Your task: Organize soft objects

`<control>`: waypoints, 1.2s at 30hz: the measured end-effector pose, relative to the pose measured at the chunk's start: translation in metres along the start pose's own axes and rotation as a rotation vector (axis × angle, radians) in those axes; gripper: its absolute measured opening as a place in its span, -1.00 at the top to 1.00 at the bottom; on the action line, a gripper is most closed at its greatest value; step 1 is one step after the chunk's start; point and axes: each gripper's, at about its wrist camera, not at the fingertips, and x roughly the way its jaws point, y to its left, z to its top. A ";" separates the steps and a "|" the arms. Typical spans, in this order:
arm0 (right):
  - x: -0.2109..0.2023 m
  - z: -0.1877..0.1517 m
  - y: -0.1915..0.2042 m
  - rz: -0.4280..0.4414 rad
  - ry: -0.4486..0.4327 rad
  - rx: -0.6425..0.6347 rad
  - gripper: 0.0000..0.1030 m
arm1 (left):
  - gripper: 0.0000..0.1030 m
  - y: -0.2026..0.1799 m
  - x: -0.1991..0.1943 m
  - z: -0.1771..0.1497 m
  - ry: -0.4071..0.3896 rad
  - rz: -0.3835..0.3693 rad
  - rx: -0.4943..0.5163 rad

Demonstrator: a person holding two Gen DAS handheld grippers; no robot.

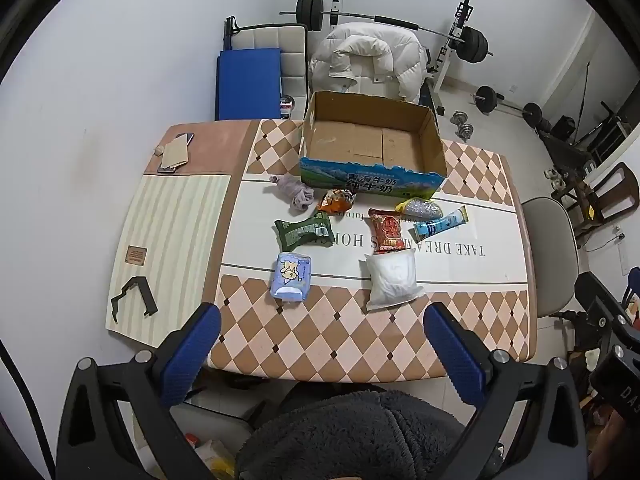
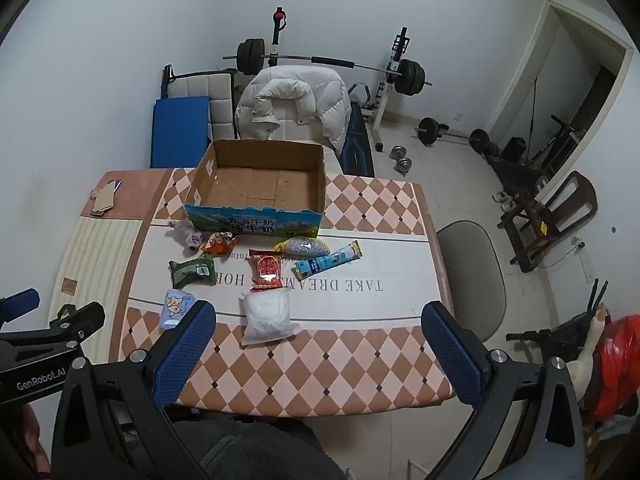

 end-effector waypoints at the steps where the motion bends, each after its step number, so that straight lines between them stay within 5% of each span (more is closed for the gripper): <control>1: 0.000 0.000 -0.001 0.006 0.003 0.003 -1.00 | -1.00 0.000 0.000 0.000 0.001 0.000 0.001; 36: 0.013 -0.011 -0.010 0.030 0.041 0.004 -1.00 | -1.00 -0.012 -0.002 -0.006 -0.031 0.010 0.048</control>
